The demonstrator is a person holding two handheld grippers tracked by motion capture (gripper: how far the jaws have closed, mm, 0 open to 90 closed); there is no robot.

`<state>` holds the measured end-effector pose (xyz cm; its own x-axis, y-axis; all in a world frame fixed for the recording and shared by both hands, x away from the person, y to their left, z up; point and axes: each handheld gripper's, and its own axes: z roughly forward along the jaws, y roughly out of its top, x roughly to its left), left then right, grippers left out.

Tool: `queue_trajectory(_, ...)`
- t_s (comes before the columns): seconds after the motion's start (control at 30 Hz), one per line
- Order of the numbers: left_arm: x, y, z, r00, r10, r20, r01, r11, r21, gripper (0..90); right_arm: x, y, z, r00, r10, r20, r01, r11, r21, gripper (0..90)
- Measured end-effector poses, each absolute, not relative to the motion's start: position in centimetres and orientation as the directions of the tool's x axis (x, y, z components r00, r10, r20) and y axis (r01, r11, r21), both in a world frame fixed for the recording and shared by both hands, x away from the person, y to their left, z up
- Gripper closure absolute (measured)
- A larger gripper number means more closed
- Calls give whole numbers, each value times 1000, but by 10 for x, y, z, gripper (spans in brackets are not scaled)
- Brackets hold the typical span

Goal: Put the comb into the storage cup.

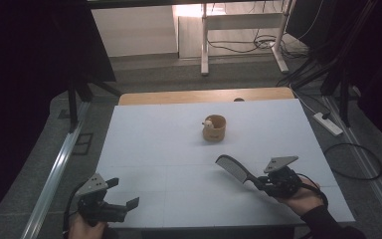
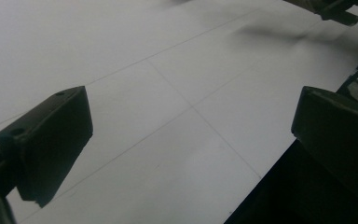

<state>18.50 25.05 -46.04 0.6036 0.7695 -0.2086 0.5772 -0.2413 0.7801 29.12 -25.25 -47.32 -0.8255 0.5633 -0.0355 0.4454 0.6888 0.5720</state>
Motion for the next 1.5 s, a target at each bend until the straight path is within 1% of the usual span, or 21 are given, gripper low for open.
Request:
queue_trajectory(0.13, 189, 249, -457, 612, 757, -229, 575, -227, 786, 0, 289, -253, -470, -829, 558, -29, 432, 673, 601, 733)
queue_trajectory(0.3, 193, 246, -455, 619, 754, -221, 566, -233, 791, 0, 287, -253, -468, -835, 549, -38, 415, 673, 612, 734)
queue_trajectory(0.4, 196, 243, -454, 624, 743, -240, 573, -228, 787, 0, 285, -252, -465, -841, 539, -49, 396, 673, 624, 733)
queue_trajectory(0.53, 200, 239, -453, 635, 738, -228, 562, -240, 791, 0, 283, -252, -463, -842, 536, -53, 386, 669, 636, 733)
queue_trajectory(0.73, 209, 235, -450, 661, 702, -265, 541, -202, 817, 0, 280, -251, -461, -848, 526, -61, 365, 664, 653, 733)
queue_trajectory(1.17, 232, 213, -440, 699, 656, -286, 537, -215, 816, 0, 272, -245, -455, -869, 490, -72, 316, 660, 682, 733)
queue_trajectory(1.37, 240, 203, -434, 709, 654, -263, 527, -244, 814, 0, 271, -244, -454, -871, 484, -84, 298, 657, 692, 733)
queue_trajectory(1.5, 247, 198, -431, 718, 641, -273, 528, -246, 813, 0, 271, -243, -454, -872, 482, -85, 297, 659, 691, 733)
